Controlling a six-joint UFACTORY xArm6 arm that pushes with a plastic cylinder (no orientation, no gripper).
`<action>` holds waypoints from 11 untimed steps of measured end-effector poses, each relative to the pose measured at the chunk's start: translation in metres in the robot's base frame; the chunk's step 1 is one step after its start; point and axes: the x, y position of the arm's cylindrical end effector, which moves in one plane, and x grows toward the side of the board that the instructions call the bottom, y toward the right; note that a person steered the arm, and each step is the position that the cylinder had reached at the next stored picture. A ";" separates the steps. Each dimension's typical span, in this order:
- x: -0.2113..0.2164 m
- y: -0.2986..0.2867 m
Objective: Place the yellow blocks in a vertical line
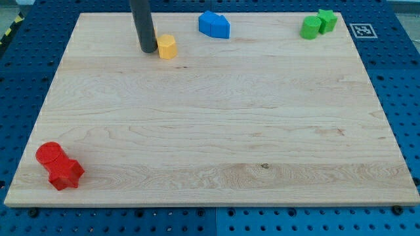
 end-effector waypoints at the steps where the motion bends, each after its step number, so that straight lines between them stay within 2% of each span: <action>1: -0.026 0.019; 2: -0.038 0.048; 3: -0.007 0.068; 5: 0.009 0.070; 7: -0.021 0.068; 9: 0.011 0.035; 11: 0.037 0.034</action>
